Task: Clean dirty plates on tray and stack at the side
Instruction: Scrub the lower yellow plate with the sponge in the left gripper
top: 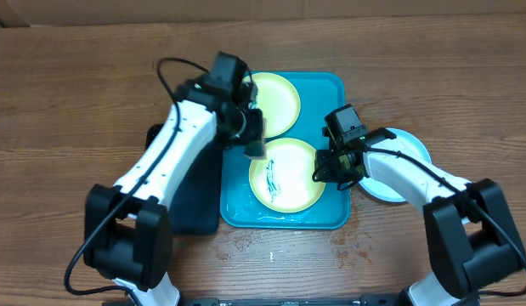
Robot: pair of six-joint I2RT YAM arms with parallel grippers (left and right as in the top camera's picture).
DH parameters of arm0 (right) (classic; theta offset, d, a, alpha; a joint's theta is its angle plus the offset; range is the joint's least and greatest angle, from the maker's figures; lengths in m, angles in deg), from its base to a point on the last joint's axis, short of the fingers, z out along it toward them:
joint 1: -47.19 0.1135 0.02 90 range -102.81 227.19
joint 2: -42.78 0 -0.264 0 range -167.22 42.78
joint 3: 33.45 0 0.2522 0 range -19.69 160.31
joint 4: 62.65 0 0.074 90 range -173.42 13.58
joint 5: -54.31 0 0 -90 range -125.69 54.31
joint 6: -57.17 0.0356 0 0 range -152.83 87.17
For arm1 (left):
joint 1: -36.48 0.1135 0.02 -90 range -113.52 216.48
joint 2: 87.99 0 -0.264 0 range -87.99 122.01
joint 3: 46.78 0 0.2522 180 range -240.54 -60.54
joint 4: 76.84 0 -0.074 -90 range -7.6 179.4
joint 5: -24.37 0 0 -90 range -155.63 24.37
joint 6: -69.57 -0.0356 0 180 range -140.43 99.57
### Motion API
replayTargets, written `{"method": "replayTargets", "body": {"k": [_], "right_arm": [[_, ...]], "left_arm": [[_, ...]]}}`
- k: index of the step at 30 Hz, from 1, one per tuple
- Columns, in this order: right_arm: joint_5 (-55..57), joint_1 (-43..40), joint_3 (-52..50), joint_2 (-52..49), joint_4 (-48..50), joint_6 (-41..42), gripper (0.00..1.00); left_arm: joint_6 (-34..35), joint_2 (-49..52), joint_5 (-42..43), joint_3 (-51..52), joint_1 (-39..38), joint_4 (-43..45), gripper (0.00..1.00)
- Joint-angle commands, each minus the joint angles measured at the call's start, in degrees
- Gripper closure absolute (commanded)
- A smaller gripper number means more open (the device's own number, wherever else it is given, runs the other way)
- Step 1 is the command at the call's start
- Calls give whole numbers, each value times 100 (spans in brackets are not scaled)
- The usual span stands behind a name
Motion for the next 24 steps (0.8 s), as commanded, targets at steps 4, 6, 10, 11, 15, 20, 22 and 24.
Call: {"method": "replayTargets", "body": {"k": [4,6,10,11,15,20,22,24], "right_arm": [[-345,-35,52,-221,37,-72,96],[-337,-35,52,-221,42,-74,96],[-339,-35,52,-221,-24,-74,96],[-339,-35,52,-221,-28,-74,96],[-341,-35,52,-221,-35,-74,96],[-341,-35,52,-221,-68,-74,96],[-339,-35,52,-221,-68,-74,96],[-339,-35,52,-221,-68,-74,96]], "left_arm": [[332,42,267,852,-697,1091,96],[553,42,61,1123,-920,1421,96],[1021,122,-203,1473,-1095,1506,96],[1075,205,-203,1508,-1088,1458,96],[1263,649,-557,1506,-844,1088,96],[1025,874,-1405,1423,-525,813,96],[828,872,-1867,1349,-433,710,96],[599,872,-2389,1207,-376,531,96]]}}
